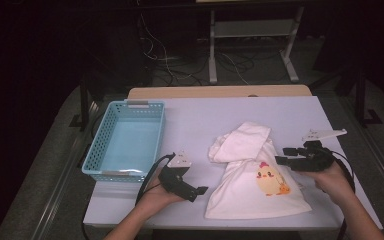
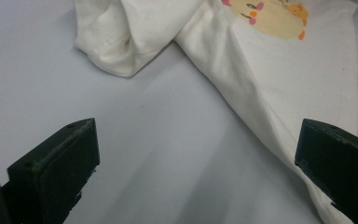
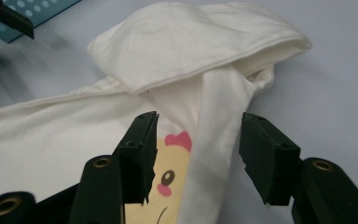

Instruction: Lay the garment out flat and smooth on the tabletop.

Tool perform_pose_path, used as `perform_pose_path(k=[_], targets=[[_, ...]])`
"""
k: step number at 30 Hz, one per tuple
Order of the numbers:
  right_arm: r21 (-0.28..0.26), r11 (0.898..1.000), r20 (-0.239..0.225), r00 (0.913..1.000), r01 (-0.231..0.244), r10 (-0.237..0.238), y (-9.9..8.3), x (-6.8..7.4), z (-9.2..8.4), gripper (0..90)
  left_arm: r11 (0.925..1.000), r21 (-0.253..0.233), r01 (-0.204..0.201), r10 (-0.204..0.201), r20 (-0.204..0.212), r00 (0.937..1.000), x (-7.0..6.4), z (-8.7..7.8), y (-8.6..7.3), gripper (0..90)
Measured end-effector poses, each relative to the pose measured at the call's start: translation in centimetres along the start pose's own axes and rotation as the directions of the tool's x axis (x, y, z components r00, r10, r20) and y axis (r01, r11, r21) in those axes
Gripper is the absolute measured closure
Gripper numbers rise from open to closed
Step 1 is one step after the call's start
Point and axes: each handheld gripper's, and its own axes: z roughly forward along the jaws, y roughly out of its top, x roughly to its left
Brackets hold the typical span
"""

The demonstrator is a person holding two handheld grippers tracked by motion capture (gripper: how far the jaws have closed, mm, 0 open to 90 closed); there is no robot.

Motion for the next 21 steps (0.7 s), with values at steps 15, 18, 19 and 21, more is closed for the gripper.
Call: perform_pose_path(k=[15,18,19,21], targets=[[-0.003,0.999,0.001,0.9990,-0.045,0.045,2.9,-1.8,3.3,45.2,1.0000,0.007,-0.004,0.004,-0.016,0.9999,0.1,-0.1,-0.1,0.0],[-0.001,0.998,-0.002,0.9984,-0.056,0.056,3.3,-2.1,4.0,45.1,0.9999,0.009,-0.007,0.007,-0.016,0.9998,0.0,-0.1,-0.1,0.0],[0.004,0.998,0.000,0.9982,-0.061,0.061,3.4,-2.3,4.2,45.1,0.9999,0.010,-0.008,0.008,-0.017,0.9998,0.0,-0.1,-0.2,0.0],[0.011,0.998,0.003,0.9978,-0.067,0.067,3.6,-2.6,4.6,45.1,0.9999,0.012,-0.012,0.012,-0.018,0.9998,0.0,0.0,-0.2,0.0]])
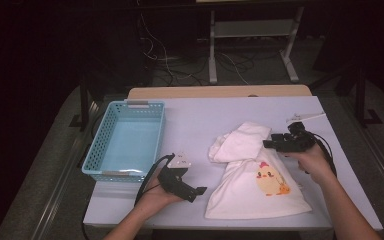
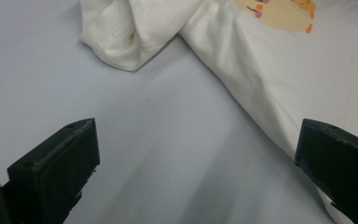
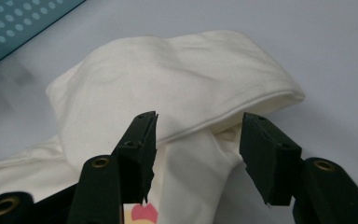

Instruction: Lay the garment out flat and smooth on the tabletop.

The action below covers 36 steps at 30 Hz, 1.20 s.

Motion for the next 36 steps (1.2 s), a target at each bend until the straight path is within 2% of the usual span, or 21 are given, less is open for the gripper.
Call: perform_pose_path(k=[15,25,29,33,36], targets=[[0.022,0.998,0.019,0.9984,-0.053,0.053,0.3,-1.3,1.6,44.0,1.0000,0.002,-0.006,0.006,0.001,1.0000,-0.1,0.0,0.0,0.0],[0.029,0.997,0.008,0.9975,-0.070,0.070,0.1,-1.7,2.0,43.5,1.0000,0.004,-0.007,0.007,0.001,1.0000,-0.1,0.0,0.0,0.0],[0.009,0.997,-0.004,0.9968,-0.079,0.079,0.3,-1.9,2.3,43.7,1.0000,0.003,-0.006,0.006,0.001,1.0000,-0.1,0.1,0.0,0.0],[0.001,0.996,-0.008,0.9964,-0.084,0.084,0.5,-2.1,2.8,46.7,1.0000,0.003,-0.004,0.004,0.001,1.0000,-0.1,0.0,0.0,0.0],[-0.014,0.997,0.001,0.9974,-0.072,0.072,0.8,-2.0,3.0,52.5,1.0000,0.004,-0.003,0.003,0.001,1.0000,0.0,0.0,-0.1,0.0]])
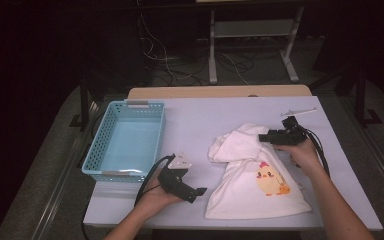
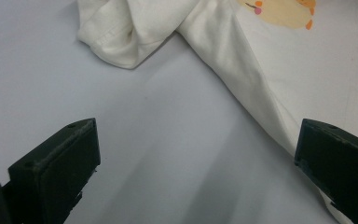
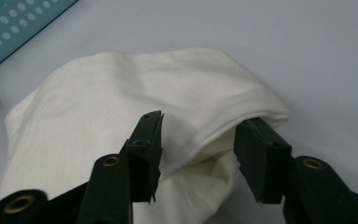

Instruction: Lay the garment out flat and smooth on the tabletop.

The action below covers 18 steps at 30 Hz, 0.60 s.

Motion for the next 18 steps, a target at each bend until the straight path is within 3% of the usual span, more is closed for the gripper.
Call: perform_pose_path(k=[10,18], targets=[[-0.018,0.998,0.010,0.9984,0.056,-0.055,0.4,0.5,0.2,84.8,1.0000,0.002,0.001,-0.001,0.002,1.0000,0.1,0.0,0.0,0.0],[-0.077,0.992,0.011,0.9947,0.103,-0.102,0.8,1.5,-1.2,86.0,1.0000,-0.003,0.002,-0.002,0.007,1.0000,0.0,0.0,-0.1,0.0]])
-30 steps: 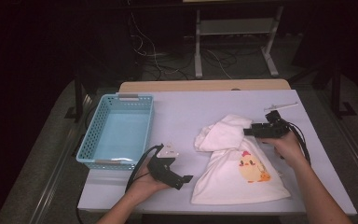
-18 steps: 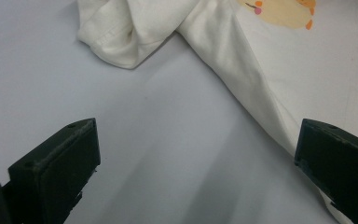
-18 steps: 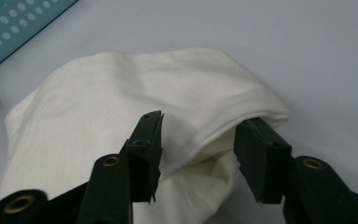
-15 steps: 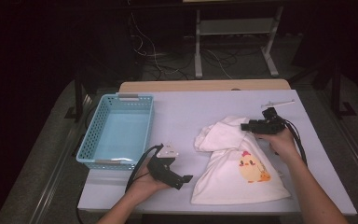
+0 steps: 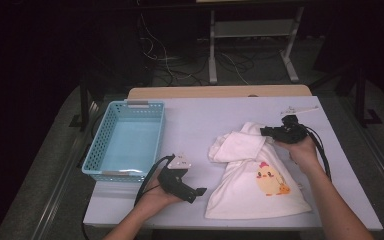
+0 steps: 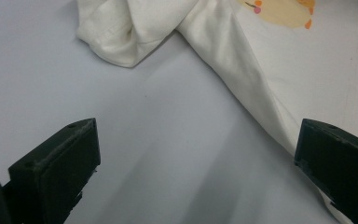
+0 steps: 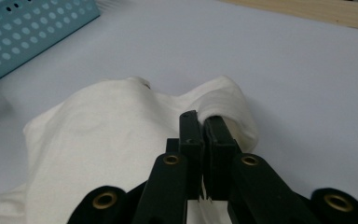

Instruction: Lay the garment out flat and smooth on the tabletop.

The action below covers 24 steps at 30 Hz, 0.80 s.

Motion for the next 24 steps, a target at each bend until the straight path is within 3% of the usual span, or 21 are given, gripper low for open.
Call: perform_pose_path(k=[12,24], targets=[[-0.057,0.997,-0.011,0.9984,0.056,-0.056,0.7,1.7,-1.5,86.1,1.0000,-0.003,-0.002,0.002,0.004,1.0000,0.0,0.0,0.0,0.0],[-0.116,0.988,-0.036,0.9931,0.107,-0.112,2.0,3.6,-2.6,86.1,1.0000,-0.005,-0.004,0.004,0.006,1.0000,0.0,-0.1,0.0,0.0]])
